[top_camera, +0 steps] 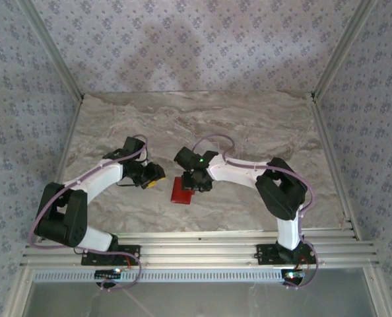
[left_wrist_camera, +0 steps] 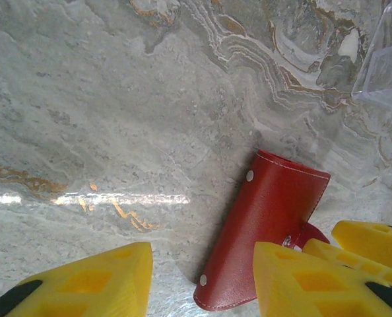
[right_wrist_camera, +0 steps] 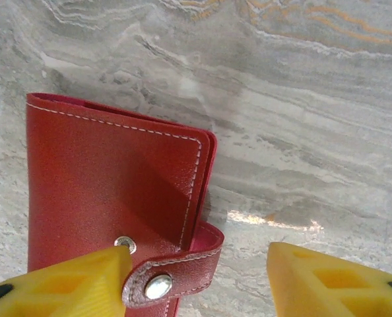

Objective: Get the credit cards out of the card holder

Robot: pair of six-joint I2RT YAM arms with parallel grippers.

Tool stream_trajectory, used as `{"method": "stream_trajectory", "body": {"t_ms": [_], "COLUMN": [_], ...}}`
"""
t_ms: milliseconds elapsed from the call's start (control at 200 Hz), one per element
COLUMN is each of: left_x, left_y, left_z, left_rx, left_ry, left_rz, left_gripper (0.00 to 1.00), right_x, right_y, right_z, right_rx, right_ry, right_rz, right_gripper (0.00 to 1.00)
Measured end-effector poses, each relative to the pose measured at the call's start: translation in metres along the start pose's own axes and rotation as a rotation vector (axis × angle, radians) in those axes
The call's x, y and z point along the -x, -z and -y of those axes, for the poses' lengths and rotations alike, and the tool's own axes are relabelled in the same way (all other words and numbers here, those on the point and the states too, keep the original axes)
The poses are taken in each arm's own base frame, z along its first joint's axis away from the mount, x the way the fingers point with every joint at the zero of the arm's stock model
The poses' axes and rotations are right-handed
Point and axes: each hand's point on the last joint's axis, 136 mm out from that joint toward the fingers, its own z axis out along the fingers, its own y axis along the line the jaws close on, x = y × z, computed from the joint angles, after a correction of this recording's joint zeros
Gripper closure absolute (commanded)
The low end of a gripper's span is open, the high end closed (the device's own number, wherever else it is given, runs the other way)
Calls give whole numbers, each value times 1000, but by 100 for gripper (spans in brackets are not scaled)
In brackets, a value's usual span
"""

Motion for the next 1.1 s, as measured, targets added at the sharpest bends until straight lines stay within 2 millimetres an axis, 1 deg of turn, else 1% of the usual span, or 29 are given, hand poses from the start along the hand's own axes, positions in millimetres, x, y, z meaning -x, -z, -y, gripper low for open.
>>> {"method": "stream_trajectory", "body": {"t_ms": [120, 230, 370, 480, 620, 670, 775, 835, 934, 1104], "left_x": [-4, -8, -14, -19, -23, -24, -26, -27, -27, -25], "left_y": [-1, -3, -5, -9, -16, -18, -21, -22, -22, -21], "left_z": [0, 0, 3, 8, 17, 19, 23, 26, 31, 38], "left_rx": [12, 27, 31, 34, 24, 16, -2, -15, -38, -69], "left_ry": [-10, -20, -43, -67, -88, -93, -87, -93, -90, -86], "left_rz": [-5, -13, -23, -37, -62, -70, -85, -89, -92, -92], "left_gripper": [55, 55, 54, 54, 54, 52, 45, 39, 32, 24], "right_x": [-6, -9, -8, -6, -2, 0, 4, 7, 11, 16], "right_y": [-2, -3, 1, 7, 18, 22, 33, 39, 47, 59], "right_z": [7, 11, 10, 8, 4, 2, -3, -5, -11, -16], "right_rx": [-12, -21, -11, 2, 30, 43, 73, 89, 121, 154], "right_ry": [-9, -13, -21, -27, -26, -27, -27, -28, -28, -28], "right_rz": [-11, -18, -10, 4, 28, 39, 64, 77, 100, 128], "right_gripper": [59, 70, 87, 96, 99, 100, 100, 100, 100, 100]}}
